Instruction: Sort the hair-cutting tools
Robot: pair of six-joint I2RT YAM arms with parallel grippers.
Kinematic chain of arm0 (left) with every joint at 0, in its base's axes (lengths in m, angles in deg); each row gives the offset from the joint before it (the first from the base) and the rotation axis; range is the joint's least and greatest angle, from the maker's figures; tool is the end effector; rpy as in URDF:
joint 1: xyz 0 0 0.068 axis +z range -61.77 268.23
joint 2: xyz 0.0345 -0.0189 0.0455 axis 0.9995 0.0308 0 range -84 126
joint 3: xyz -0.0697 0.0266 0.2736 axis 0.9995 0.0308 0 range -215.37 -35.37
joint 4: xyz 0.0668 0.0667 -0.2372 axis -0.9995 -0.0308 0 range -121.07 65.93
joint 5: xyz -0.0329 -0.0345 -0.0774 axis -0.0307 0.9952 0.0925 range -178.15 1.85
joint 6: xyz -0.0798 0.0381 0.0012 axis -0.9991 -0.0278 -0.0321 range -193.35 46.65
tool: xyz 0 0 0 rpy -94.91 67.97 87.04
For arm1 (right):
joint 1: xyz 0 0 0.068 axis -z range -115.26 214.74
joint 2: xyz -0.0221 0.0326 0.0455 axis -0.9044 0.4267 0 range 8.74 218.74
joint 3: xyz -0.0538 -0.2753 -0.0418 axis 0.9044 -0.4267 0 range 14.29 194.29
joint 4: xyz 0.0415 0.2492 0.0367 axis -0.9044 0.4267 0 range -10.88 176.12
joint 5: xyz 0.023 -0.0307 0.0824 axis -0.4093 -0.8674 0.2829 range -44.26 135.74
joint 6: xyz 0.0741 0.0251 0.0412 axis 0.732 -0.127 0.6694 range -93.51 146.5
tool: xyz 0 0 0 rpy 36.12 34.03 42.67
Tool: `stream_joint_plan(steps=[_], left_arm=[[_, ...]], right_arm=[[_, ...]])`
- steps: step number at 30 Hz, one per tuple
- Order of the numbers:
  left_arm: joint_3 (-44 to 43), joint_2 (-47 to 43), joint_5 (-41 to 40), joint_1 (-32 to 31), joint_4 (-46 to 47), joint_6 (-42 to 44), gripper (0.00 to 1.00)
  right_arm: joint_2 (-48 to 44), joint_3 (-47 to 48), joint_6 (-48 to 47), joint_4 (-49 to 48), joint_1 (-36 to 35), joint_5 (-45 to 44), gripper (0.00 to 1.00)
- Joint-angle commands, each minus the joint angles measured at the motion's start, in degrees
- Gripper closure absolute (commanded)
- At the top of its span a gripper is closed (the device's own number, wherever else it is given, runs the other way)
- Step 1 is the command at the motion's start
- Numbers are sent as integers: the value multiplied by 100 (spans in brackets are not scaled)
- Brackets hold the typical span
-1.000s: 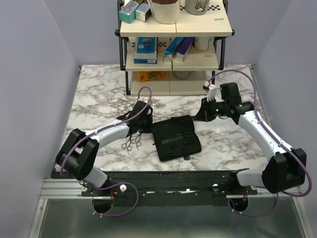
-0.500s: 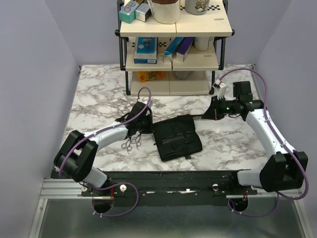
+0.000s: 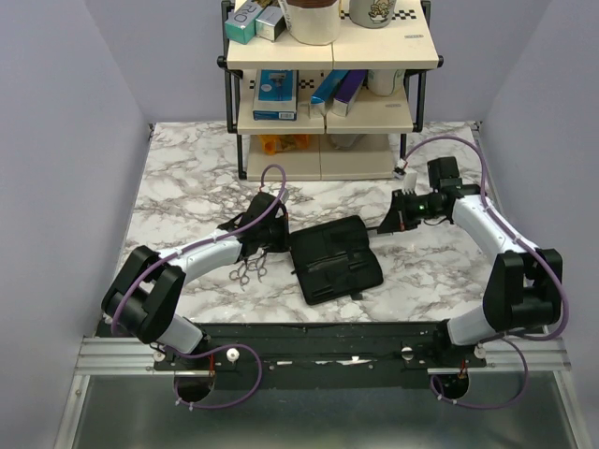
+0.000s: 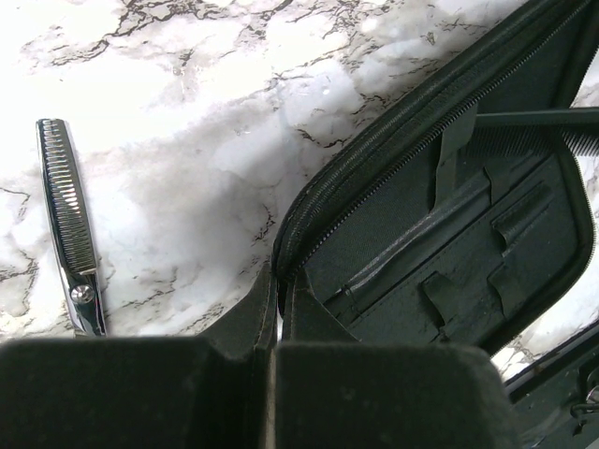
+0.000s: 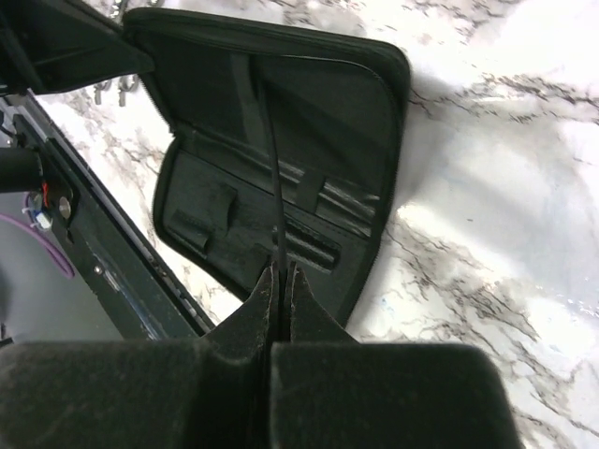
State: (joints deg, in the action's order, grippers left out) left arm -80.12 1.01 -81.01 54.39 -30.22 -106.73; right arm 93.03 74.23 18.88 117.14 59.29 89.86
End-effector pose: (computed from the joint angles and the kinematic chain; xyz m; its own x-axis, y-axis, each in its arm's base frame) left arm 0.2616 -0.1873 0.1692 -0.8456 -0.0902 -0.5261 0.1899 0.8703 -0.4545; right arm 0.2886 0.0825 0.2282 -0.8226 -0.1741 -0.5414 -0.5030 0.6668 0.5499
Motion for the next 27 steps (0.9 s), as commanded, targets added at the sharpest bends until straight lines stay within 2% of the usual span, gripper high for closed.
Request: stream_joint_plan(steps=[1,11,19,27], left_arm=[[19,-134,-37,-8,-26,122,100],[-60,-20,-28,1,-61,148,100],[-157,33,-90,1,-123,157,100],[-209,138,-142,9,-185,201,100]], right_arm=[[272,324,-91,-23,150,-158,99],[904,931,-292,65,150,-202,99],[1291,343,-355,-444,124,150,99],[1608,483,-495,-480,-70,18,99]])
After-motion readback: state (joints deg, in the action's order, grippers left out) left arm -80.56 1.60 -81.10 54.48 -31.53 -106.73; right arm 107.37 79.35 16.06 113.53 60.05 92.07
